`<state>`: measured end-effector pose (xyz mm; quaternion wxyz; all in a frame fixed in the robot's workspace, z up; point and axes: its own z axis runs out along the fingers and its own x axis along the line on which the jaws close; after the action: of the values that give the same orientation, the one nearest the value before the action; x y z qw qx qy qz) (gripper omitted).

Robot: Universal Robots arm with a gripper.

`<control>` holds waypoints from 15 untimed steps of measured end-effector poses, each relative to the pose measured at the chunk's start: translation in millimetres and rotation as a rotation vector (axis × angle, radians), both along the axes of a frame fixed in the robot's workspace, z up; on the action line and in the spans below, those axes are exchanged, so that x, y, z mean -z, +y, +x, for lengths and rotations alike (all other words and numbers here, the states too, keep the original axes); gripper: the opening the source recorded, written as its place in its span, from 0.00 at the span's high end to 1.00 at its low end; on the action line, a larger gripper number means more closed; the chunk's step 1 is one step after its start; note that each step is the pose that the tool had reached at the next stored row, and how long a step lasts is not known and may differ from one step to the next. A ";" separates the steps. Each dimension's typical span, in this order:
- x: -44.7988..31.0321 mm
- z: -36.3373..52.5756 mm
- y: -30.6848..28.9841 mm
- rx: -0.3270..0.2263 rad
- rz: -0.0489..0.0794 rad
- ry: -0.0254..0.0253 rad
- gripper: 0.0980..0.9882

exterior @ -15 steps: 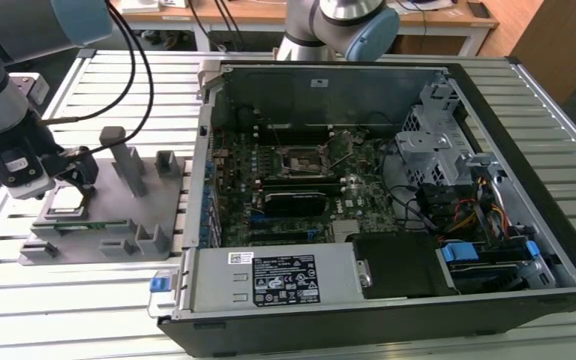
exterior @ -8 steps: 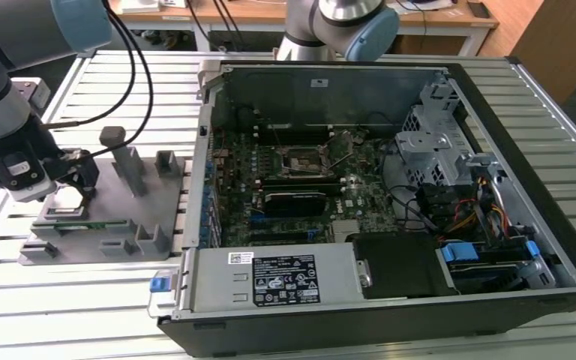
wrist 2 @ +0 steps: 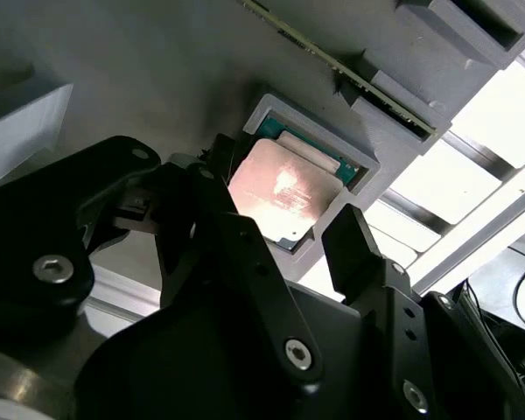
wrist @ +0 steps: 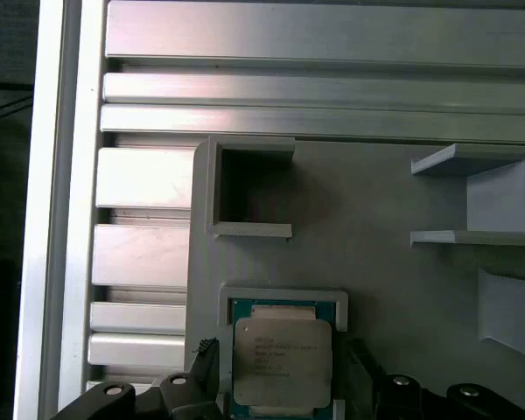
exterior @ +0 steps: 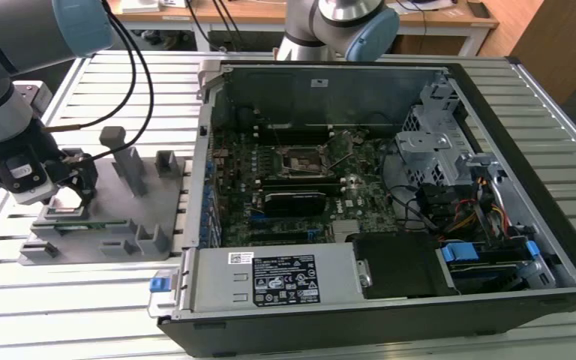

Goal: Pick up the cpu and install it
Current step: 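Pick up the cpu and move it towards the insertion slot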

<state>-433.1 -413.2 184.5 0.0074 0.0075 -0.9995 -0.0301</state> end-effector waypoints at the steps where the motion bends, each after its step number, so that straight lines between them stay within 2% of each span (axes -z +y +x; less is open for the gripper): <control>1: 0.0 0.0 0.0 0.000 0.000 0.0000 0.36; 2: 0.0 0.0 0.0 0.000 0.000 0.0001 0.36; 3: 0.0 0.0 0.0 0.000 0.000 -0.0001 0.44; 9: 0.0 -0.2 0.0 -0.002 0.000 -0.0010 0.44; 11: -0.1 -0.2 -0.1 -0.003 0.000 -0.0008 0.45; 12: -0.1 -0.3 -0.1 -0.003 0.000 -0.0008 0.51; 15: 0.0 -0.2 -0.1 -0.003 0.000 -0.0010 0.51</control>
<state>-433.4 -413.3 184.5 0.0070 0.0087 -0.9995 -0.0300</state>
